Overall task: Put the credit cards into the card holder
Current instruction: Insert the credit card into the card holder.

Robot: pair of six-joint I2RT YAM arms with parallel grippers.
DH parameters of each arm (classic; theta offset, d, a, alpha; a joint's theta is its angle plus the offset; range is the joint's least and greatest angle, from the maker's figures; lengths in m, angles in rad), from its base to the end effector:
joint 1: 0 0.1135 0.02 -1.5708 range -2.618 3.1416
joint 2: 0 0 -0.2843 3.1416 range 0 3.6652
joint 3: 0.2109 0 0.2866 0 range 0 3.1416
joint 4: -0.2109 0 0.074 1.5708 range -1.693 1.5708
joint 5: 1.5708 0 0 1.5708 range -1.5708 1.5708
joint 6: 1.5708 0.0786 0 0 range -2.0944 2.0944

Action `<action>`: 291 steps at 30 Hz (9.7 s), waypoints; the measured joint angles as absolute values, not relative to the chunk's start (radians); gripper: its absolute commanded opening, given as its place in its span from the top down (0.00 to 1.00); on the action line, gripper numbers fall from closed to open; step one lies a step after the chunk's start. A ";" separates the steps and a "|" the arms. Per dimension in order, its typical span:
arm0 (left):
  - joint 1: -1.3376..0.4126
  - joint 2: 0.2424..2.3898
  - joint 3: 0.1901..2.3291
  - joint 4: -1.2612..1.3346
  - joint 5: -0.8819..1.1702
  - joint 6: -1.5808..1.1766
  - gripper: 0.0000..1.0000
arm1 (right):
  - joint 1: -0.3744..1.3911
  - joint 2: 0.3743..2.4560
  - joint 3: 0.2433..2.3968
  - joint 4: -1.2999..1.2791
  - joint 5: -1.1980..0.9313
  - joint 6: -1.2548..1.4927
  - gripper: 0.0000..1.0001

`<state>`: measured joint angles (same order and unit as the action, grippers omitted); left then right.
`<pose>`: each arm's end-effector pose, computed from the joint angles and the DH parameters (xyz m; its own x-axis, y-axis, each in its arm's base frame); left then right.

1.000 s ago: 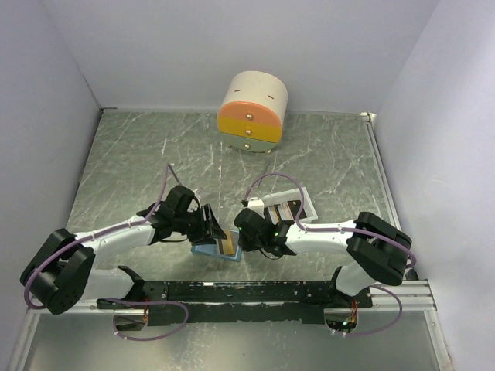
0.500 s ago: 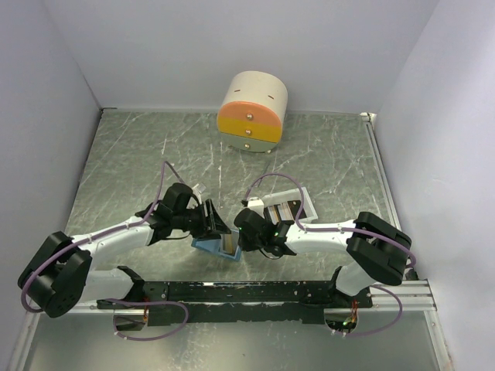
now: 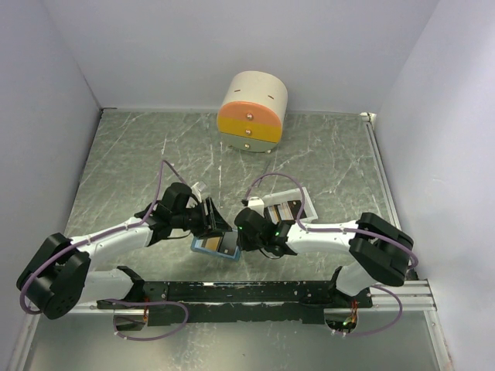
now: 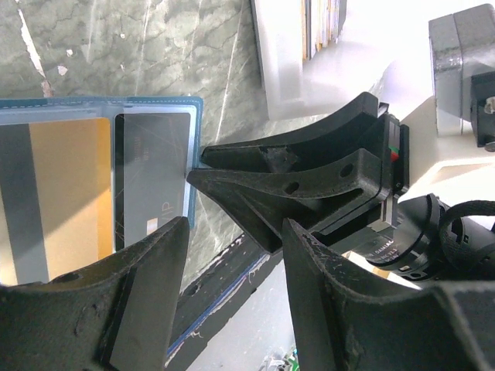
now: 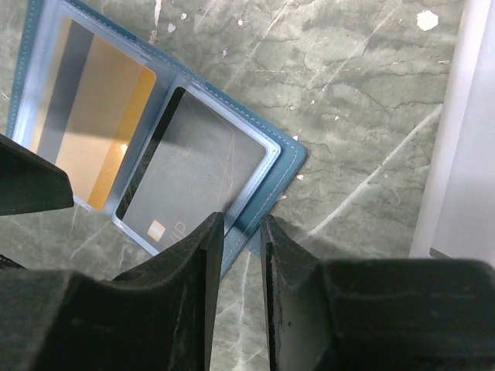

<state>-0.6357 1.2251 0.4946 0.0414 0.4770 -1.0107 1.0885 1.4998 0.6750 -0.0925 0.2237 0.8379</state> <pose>0.2066 -0.1973 0.1472 -0.9603 -0.2268 -0.1627 -0.0017 0.5878 -0.8090 0.1665 0.2804 0.1124 -0.8419 -0.0456 -0.5377 -0.2624 0.9053 0.3340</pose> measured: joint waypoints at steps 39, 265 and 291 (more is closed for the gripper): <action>-0.505 1.267 0.547 -0.247 0.319 -0.782 0.31 | 1.089 1.525 0.699 -0.121 0.225 0.889 0.78; -0.624 1.106 0.622 -0.262 0.289 -0.921 0.34 | 1.036 1.180 0.859 -0.414 0.534 0.570 0.42; -0.624 1.046 0.561 -0.350 0.215 -0.842 0.35 | 0.734 1.615 0.913 -0.426 0.487 0.351 0.30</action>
<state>-0.6235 1.0462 0.5613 -0.3504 0.2150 -0.8421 0.7341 1.6154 0.9127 -0.4263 0.4873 0.3511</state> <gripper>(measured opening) 0.652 0.692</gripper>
